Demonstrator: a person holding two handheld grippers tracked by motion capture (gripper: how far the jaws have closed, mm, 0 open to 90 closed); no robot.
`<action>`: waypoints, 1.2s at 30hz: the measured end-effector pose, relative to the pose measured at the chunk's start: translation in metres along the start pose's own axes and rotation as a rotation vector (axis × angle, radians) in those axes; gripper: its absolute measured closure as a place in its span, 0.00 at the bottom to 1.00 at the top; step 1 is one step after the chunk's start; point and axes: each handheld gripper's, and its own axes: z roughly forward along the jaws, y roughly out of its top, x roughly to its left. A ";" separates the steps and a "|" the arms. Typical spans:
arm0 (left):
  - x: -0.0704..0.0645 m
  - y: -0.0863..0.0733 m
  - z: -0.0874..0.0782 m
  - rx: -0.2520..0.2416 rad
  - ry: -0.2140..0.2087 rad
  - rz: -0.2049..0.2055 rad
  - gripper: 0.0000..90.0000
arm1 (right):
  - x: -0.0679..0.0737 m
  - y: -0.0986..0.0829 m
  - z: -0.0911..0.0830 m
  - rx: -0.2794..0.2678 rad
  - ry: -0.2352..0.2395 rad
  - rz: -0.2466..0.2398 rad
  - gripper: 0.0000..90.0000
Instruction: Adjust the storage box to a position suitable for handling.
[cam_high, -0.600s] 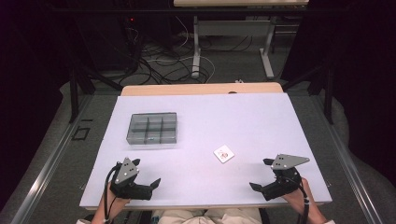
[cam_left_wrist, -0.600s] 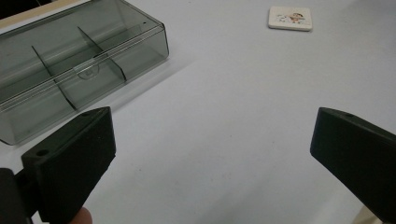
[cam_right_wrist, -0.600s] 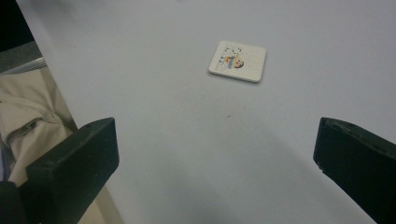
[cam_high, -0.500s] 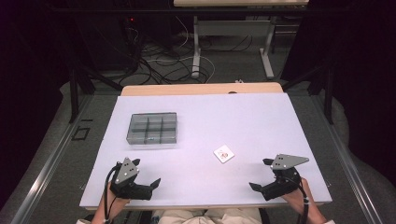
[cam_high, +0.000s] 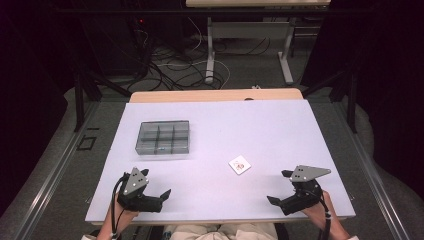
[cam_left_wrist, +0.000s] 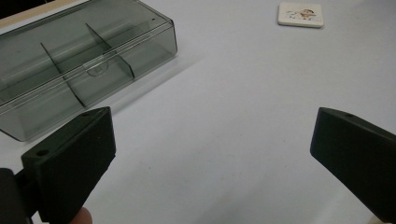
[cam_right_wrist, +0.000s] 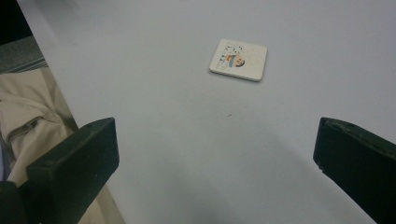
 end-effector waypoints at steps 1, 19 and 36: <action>0.002 0.000 0.001 0.007 0.001 -0.004 0.00 | 0.000 0.000 0.000 -0.009 -0.002 0.002 0.00; 0.059 0.019 0.023 0.119 0.103 -0.115 0.00 | 0.001 0.000 0.003 -0.007 0.000 -0.008 0.00; 0.120 0.023 0.024 0.099 0.212 -0.190 0.35 | 0.001 0.001 0.003 0.000 0.005 0.011 0.00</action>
